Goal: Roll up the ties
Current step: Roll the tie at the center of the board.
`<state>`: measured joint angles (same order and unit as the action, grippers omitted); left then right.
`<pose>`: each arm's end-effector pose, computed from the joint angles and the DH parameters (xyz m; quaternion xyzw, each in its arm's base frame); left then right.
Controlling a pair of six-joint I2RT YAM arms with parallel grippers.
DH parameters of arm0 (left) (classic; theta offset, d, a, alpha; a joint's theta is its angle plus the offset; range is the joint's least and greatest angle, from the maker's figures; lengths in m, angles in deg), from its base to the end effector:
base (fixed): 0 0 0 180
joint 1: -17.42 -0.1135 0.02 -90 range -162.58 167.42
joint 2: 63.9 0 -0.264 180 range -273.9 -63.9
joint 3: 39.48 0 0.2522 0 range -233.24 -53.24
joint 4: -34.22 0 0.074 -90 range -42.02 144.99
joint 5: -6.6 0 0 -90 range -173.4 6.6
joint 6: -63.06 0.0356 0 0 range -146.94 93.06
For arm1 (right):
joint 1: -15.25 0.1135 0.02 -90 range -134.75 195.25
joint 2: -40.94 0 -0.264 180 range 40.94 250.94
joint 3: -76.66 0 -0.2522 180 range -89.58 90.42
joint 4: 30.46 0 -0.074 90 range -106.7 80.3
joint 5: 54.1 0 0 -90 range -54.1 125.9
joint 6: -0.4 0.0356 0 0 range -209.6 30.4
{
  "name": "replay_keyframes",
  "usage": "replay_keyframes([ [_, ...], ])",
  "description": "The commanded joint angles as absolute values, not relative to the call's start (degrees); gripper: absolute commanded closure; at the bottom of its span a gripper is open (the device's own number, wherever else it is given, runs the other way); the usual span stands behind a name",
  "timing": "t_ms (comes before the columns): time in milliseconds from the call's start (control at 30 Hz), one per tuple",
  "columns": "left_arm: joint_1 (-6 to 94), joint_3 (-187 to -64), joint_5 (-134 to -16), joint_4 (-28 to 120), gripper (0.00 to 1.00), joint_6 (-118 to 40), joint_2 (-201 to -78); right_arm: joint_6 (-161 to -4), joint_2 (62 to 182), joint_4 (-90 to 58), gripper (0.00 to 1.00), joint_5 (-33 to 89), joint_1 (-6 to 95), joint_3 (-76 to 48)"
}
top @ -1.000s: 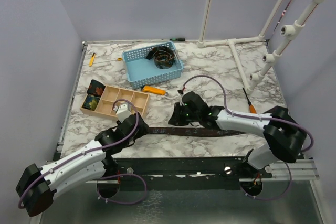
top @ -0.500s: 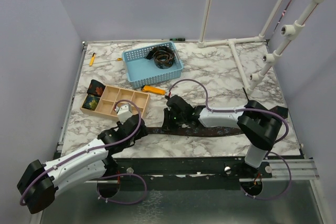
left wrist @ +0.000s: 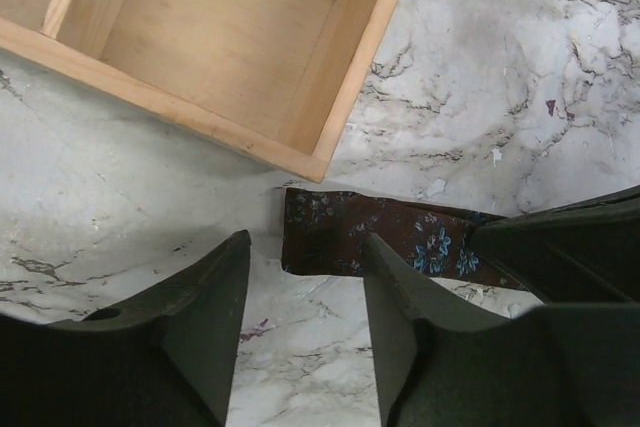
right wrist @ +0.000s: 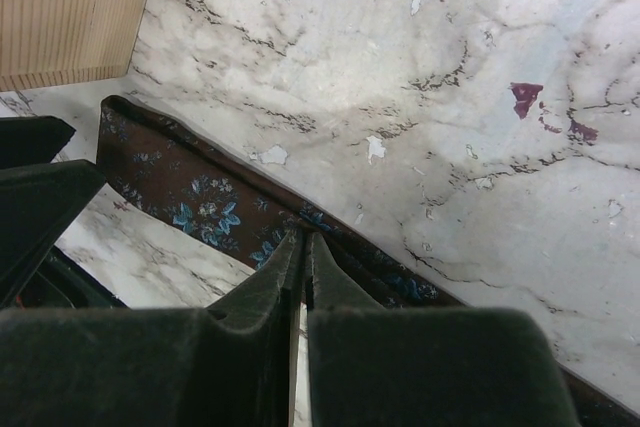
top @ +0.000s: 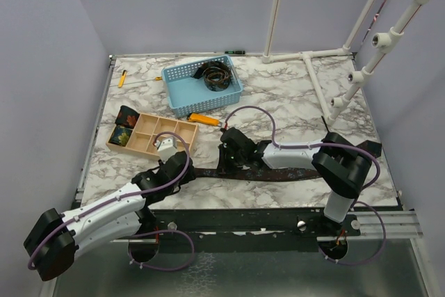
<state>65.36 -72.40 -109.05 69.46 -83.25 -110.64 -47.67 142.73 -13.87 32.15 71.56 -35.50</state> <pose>0.1143 -0.1036 0.1654 -0.1441 0.9054 -0.1415 0.3735 0.1937 0.2948 0.1465 -0.1287 0.9320 0.2753 0.1975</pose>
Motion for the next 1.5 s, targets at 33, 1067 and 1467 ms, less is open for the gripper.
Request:
replay_keyframes([
  [33,65.06,-70.69,-106.92,66.05,0.57,-82.79,-112.41,-48.36,144.91,-12.16,0.95,35.10,71.96,-38.76],
  [1067,61.48,-67.11,-103.33,65.26,1.00,-83.69,-106.15,-49.63,141.46,-12.91,0.99,38.21,72.91,-39.35],
  [1467,61.54,-68.93,-104.84,67.66,1.00,-83.02,-105.87,-53.02,139.10,-10.84,0.99,38.09,77.03,-30.73],
])
